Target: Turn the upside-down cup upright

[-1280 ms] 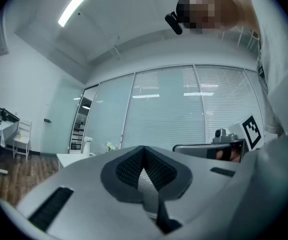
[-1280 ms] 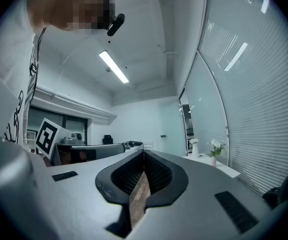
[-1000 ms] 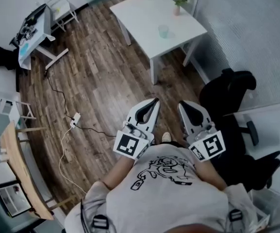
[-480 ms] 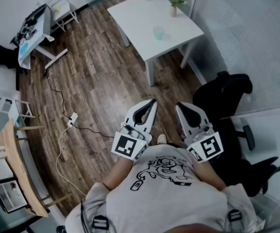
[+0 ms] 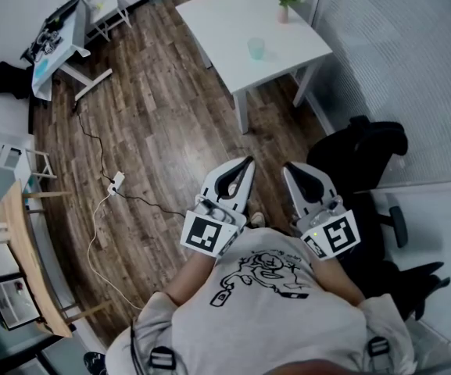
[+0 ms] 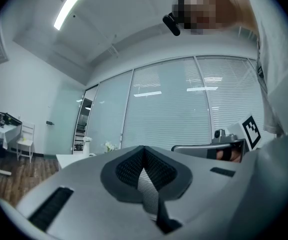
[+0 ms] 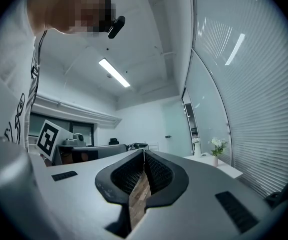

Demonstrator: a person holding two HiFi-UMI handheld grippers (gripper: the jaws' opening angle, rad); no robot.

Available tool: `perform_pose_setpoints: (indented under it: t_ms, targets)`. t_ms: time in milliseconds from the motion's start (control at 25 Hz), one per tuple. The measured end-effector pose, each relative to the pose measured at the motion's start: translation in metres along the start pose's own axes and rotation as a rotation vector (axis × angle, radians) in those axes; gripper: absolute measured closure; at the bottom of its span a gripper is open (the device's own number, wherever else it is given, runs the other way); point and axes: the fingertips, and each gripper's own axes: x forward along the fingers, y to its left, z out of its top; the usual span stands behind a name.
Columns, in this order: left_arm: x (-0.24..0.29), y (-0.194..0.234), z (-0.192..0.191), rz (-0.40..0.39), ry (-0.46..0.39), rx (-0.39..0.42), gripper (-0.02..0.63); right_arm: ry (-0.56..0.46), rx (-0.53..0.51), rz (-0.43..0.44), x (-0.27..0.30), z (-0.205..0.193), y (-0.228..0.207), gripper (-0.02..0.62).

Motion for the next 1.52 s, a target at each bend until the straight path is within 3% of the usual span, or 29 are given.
perform_pose_setpoints:
  t_ms: [640,1520]
  targets:
    - [0.04,0.051,-0.009,0.002,0.015,-0.028,0.609,0.021,-0.001,0.007,0.056,-0.009,-0.035,0.56]
    - [0.137,0.238,0.004,-0.071,0.027,-0.06,0.609,0.061,-0.044,-0.042,0.26,-0.002,-0.098,0.56]
